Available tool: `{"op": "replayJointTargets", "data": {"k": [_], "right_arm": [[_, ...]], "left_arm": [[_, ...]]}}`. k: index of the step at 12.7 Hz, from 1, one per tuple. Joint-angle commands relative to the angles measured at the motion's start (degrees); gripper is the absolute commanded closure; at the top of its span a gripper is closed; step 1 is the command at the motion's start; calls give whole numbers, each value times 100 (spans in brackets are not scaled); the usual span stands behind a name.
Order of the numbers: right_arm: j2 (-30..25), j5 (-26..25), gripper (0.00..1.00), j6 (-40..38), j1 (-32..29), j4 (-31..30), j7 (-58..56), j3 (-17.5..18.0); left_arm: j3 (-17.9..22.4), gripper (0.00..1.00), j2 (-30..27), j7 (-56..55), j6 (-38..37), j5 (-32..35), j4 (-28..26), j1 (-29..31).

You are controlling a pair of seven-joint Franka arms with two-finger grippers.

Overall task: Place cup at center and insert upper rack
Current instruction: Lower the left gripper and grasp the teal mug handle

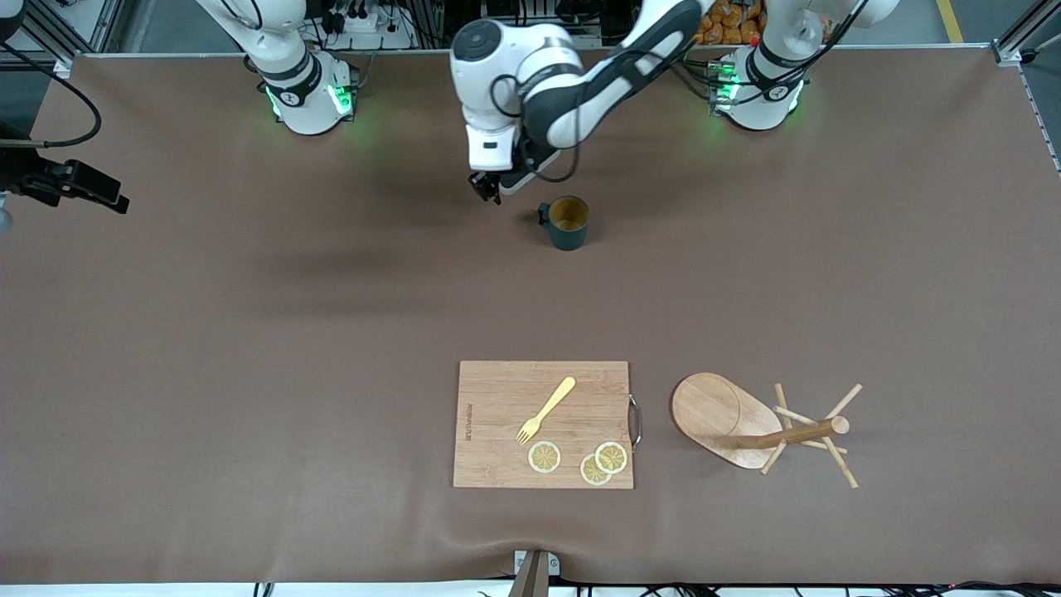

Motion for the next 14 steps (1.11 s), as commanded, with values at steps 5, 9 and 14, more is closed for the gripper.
{"op": "replayJointTargets", "data": {"k": [5,9,14], "right_arm": [[-105,33,0,-4,-8,-3,102,138],[-114,33,0,-21,194,-12,375,147],[-122,33,0,-21,238,-12,384,139]], "left_arm": [[1696,39,760,-583,-1177,307,991,-2124],[2313,47,1172,-1127,-1730,307,1657,-2899],[2603,47,1533,-1094,-2250,378,1992,-2970]]}}
